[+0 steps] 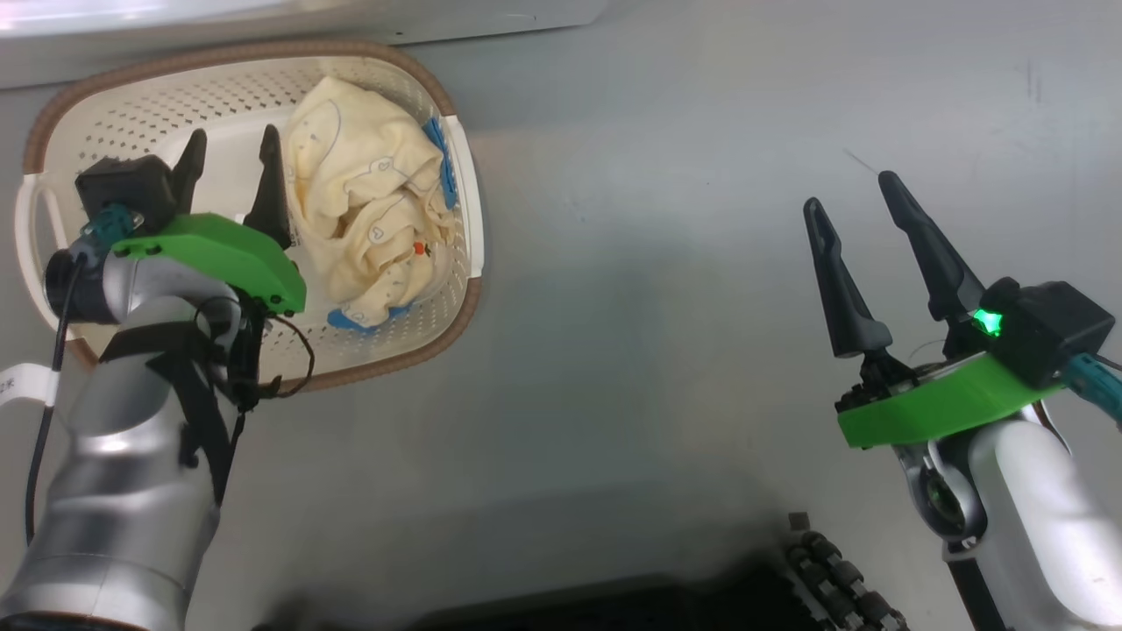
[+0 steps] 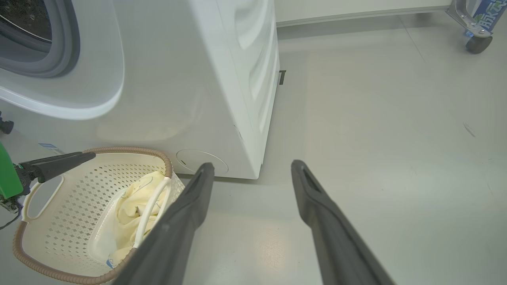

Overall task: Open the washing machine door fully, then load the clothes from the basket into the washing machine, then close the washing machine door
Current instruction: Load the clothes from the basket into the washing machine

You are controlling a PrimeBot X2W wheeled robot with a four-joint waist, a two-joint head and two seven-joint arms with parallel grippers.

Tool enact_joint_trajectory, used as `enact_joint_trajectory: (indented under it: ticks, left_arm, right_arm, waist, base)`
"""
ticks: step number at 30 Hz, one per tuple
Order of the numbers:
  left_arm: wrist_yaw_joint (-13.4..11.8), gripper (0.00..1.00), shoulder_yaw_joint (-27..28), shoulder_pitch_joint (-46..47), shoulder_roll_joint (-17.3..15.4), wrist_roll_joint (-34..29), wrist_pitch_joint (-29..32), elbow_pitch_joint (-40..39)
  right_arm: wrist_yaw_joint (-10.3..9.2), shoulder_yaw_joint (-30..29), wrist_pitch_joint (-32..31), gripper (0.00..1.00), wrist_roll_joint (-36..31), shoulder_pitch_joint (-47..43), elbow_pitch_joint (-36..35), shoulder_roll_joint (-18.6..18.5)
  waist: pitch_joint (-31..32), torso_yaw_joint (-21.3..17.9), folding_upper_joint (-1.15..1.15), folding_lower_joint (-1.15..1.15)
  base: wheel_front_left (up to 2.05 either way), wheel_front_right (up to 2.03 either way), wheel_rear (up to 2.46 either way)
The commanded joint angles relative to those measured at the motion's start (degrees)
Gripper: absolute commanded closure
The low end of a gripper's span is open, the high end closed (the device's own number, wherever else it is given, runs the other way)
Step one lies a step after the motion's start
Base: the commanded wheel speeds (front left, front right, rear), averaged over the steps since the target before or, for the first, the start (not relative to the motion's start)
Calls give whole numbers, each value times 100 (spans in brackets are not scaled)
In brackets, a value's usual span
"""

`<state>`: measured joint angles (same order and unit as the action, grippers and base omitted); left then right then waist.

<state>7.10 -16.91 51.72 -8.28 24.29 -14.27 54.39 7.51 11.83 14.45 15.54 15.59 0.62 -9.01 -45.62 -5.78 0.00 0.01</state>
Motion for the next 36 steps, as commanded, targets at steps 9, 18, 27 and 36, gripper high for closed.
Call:
enact_joint_trajectory:
  ticks: [9,18,27,36]
  left_arm:
    - [37,0,-608,254,-150,788,412,293]
    - [38,0,-1240,592,-494,1275,706,571]
    - [38,0,-1777,743,-523,1743,926,580]
    - [38,0,-2201,881,-660,2125,1135,714]
  right_arm:
    - [-2,104,55,0,-71,-54,-243,5]
    - [-2,129,55,0,-96,-13,-286,59]
    - [-2,139,55,0,-119,-22,-313,74]
    - [-2,252,55,0,-121,17,-332,89]
  waist:
    - [-393,-65,0,-1]
    - [-736,-83,0,-1]
    - [-957,-31,0,-1]
    - [-1045,-112,0,-1]
  base:
    - [0,0,0]
    - [0,0,0]
    - [0,0,0]
    - [0,0,0]
